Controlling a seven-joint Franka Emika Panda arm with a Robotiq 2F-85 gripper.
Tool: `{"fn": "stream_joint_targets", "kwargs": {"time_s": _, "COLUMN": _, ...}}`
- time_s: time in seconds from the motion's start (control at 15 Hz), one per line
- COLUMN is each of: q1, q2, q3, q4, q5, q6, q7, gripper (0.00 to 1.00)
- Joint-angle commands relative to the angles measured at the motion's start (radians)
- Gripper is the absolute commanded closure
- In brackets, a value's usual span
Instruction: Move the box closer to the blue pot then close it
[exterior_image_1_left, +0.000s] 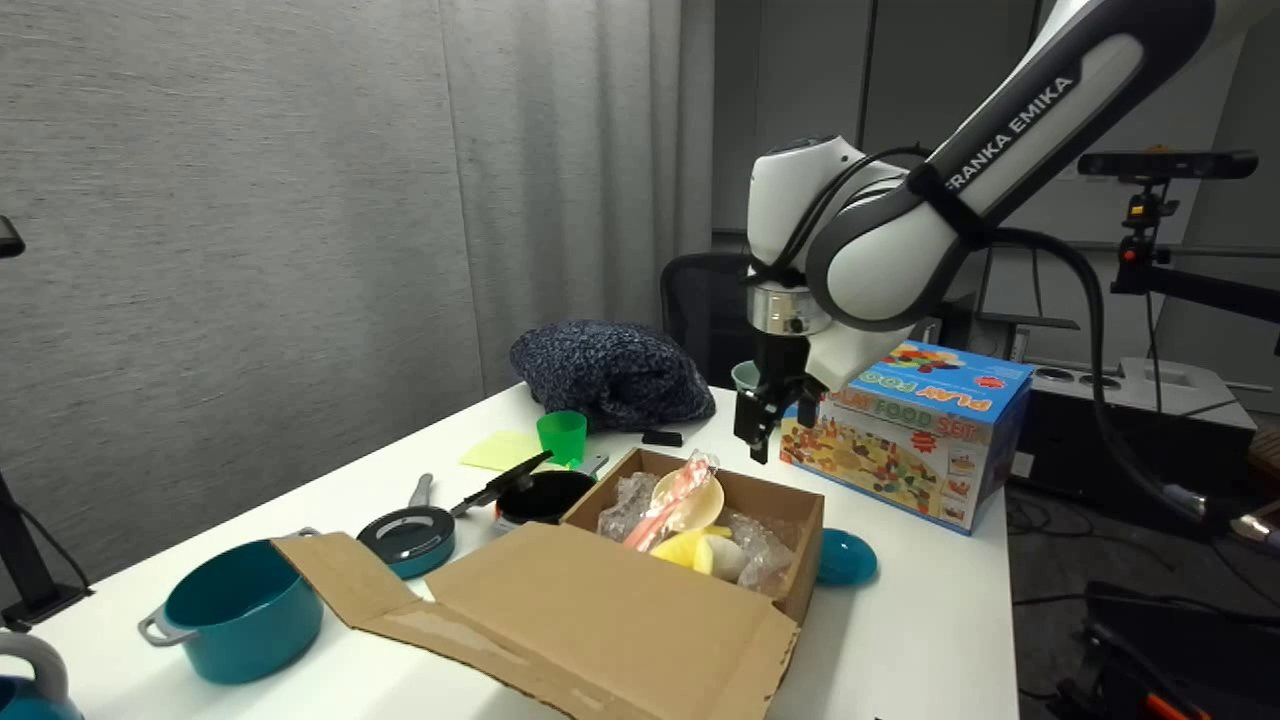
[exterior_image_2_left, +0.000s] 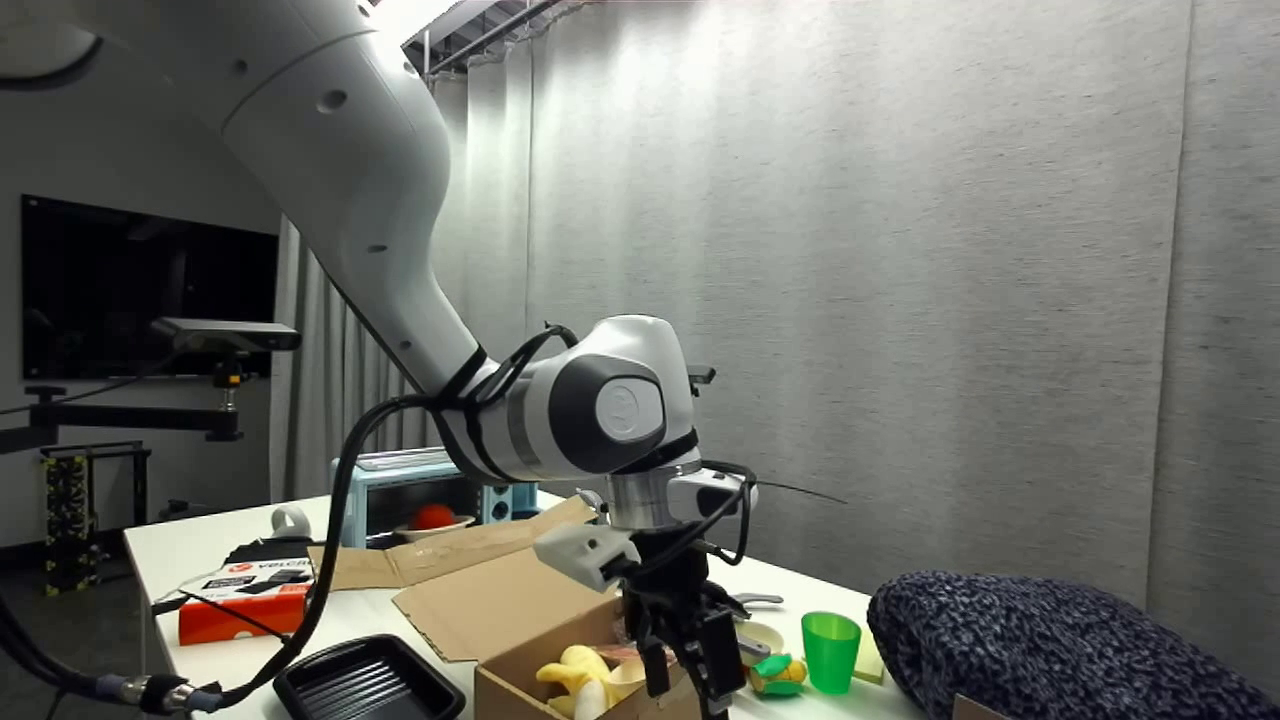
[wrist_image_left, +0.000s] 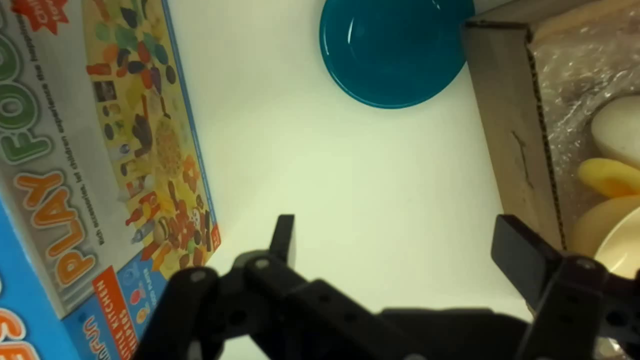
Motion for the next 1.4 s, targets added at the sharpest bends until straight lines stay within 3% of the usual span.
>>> {"fn": "stream_joint_targets", "kwargs": {"time_s": 0.0, "q1": 0.025, "q2": 0.082, "q3": -0.026, "q4": 0.077, "q5": 0.117, "q6": 0.013, "q7": -0.019, "gripper": 0.00}}
{"fn": "stream_joint_targets", "kwargs": {"time_s": 0.07, "q1": 0.026, "q2": 0.095, "q3": -0.023, "q4": 0.086, "q5": 0.149, "q6": 0.016, "q7": -0.028, "gripper": 0.00}}
{"fn": "stream_joint_targets", "kwargs": {"time_s": 0.13, "q1": 0.029, "q2": 0.107, "q3": -0.023, "q4": 0.094, "q5": 0.172, "q6": 0.022, "q7": -0.030, "gripper": 0.25}}
{"fn": "stream_joint_targets", "kwargs": {"time_s": 0.2, "q1": 0.032, "q2": 0.114, "q3": -0.022, "q4": 0.098, "q5": 0.191, "q6": 0.028, "q7": -0.037, "gripper": 0.26}}
{"fn": "stream_joint_targets", "kwargs": {"time_s": 0.8, "q1": 0.018, "q2": 0.093, "q3": 0.085, "q4": 0.145, "q5": 0.638, "q6": -0.059, "q7": -0.306, "gripper": 0.95}}
{"fn": "stream_joint_targets", "kwargs": {"time_s": 0.87, "q1": 0.020, "q2": 0.090, "q3": 0.095, "q4": 0.151, "q5": 0.670, "q6": -0.074, "q7": -0.334, "gripper": 1.00}}
{"fn": "stream_joint_targets", "kwargs": {"time_s": 1.07, "q1": 0.028, "q2": 0.093, "q3": 0.110, "q4": 0.177, "q5": 0.726, "q6": -0.119, "q7": -0.384, "gripper": 1.00}}
{"fn": "stream_joint_targets", "kwargs": {"time_s": 1.33, "q1": 0.036, "q2": 0.091, "q3": 0.094, "q4": 0.194, "q5": 0.703, "q6": -0.156, "q7": -0.398, "gripper": 1.00}}
